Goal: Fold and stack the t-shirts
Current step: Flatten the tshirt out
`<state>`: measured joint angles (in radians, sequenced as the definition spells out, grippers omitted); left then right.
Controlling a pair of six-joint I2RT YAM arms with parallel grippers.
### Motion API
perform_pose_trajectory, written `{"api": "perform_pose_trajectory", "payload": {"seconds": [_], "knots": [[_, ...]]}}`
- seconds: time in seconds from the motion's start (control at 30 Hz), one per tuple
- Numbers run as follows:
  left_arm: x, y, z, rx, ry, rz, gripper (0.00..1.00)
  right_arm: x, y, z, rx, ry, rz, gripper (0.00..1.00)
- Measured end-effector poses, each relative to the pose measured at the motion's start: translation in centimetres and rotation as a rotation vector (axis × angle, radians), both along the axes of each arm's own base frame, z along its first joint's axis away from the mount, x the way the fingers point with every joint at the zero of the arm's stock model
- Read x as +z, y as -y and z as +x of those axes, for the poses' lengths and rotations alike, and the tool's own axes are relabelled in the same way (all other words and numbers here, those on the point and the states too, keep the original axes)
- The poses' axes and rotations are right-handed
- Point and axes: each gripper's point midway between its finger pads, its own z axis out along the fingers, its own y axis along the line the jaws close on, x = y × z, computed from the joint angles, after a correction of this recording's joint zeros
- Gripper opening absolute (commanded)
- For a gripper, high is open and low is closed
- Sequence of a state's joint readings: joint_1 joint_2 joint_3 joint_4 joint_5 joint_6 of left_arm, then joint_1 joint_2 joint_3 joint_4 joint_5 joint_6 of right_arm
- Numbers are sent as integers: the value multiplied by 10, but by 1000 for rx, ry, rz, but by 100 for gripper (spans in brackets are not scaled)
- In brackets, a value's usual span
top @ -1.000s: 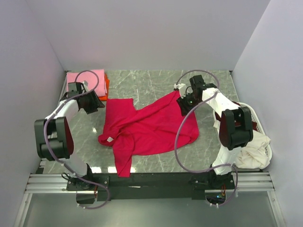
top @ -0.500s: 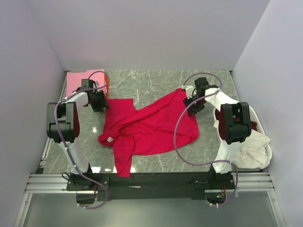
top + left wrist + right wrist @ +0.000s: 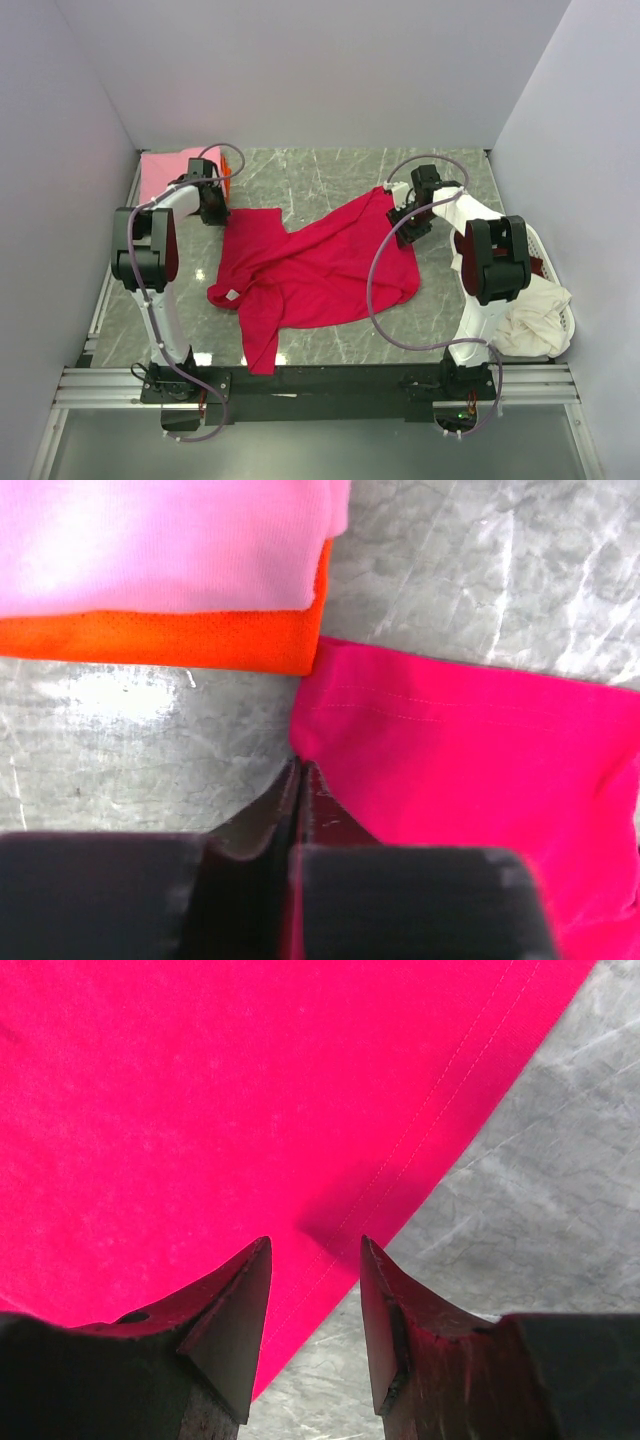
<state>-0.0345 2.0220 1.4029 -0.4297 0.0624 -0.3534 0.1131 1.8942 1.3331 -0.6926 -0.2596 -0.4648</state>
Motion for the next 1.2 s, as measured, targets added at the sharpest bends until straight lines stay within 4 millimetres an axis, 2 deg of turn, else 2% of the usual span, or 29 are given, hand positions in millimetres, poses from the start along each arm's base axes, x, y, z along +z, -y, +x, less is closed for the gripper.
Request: {"api": "perform_pose_trajectory", "payload": {"seconds": [0.17, 0.33, 0.43, 0.5, 0.63, 0.8, 0.83, 0.87, 0.97, 1.2], "knots": [[1, 2, -6, -3, 16, -11, 1, -3, 4, 0, -11, -6, -2, 48], [4, 1, -54, -4, -29, -18, 0, -11, 16, -1, -37, -20, -23, 49], [19, -3, -75, 7, -14, -32, 0, -16, 22, -3, -48, -32, -40, 49], [33, -9, -81, 24, 25, -49, 0, -17, 23, -3, -50, -34, -43, 49], [57, -34, -92, 101, 99, -75, 0, -18, 21, -4, -48, -40, -34, 46], [55, -52, -100, 160, 105, -97, 0, -19, 15, -5, -37, -61, -4, 31], [54, -53, -102, 166, 101, -102, 1, -19, 14, -5, -37, -65, 4, 26], [53, -54, -102, 170, 100, -105, 0, -19, 13, -5, -34, -69, 10, 16], [54, -58, -102, 182, 105, -114, 0, -20, 11, -7, -29, -83, 20, 0], [59, -75, -98, 244, 124, -118, 1, -17, 23, -6, -51, -89, -15, 0]]}}
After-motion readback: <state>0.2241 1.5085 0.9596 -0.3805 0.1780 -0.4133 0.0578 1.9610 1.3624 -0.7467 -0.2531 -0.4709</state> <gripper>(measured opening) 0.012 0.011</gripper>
